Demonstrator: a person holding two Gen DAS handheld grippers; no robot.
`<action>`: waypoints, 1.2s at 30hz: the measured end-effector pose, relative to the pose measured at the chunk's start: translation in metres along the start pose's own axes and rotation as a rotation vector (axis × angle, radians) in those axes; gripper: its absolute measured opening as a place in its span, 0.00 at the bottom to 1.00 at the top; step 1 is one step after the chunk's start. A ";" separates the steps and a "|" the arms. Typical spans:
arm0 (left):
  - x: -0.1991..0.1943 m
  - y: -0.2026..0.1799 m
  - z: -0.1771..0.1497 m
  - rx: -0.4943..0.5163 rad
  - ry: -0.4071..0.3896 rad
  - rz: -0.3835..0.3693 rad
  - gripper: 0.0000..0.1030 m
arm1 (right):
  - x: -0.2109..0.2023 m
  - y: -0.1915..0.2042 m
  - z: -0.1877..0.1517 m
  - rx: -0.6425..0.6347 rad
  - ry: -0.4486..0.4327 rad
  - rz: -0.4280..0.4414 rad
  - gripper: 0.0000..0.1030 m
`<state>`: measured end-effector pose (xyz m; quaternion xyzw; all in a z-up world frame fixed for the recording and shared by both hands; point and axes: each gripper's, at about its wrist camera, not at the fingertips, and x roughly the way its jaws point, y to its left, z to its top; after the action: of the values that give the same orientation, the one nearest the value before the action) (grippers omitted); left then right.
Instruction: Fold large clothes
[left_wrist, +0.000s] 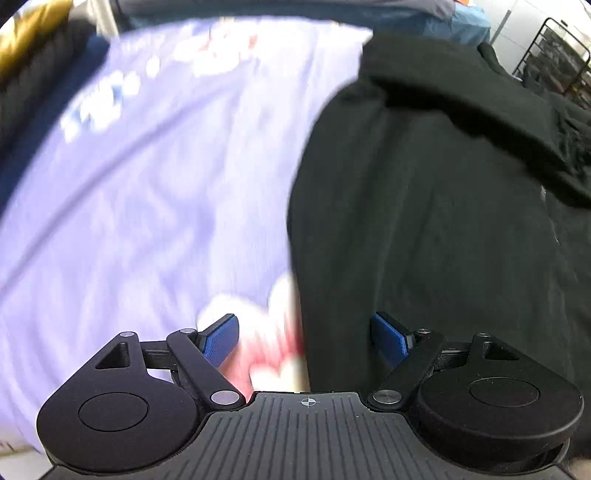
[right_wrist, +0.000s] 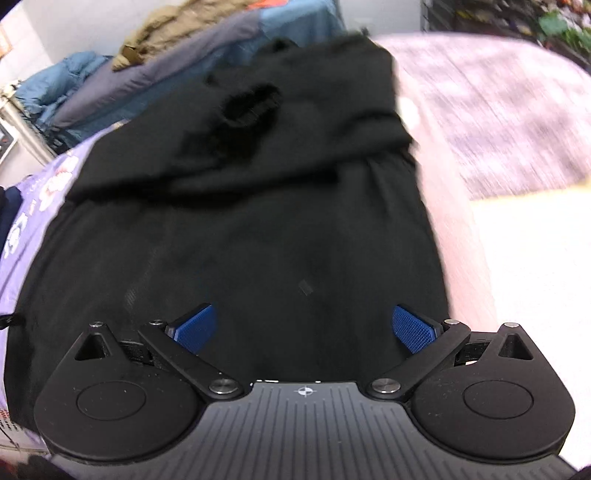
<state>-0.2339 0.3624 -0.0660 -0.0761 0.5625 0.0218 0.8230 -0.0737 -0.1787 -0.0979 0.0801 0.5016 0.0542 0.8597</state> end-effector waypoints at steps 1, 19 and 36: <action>0.000 -0.002 -0.006 0.001 0.012 -0.009 1.00 | -0.006 -0.008 -0.010 0.006 0.011 0.003 0.96; -0.013 -0.016 -0.067 0.118 0.093 -0.033 1.00 | -0.046 -0.064 -0.129 0.136 0.194 -0.073 0.84; 0.001 -0.071 -0.048 0.253 0.175 0.035 0.83 | -0.056 -0.046 -0.120 0.137 0.312 0.132 0.07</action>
<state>-0.2697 0.2849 -0.0768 0.0365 0.6315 -0.0418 0.7733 -0.2053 -0.2236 -0.1173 0.1620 0.6250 0.0878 0.7586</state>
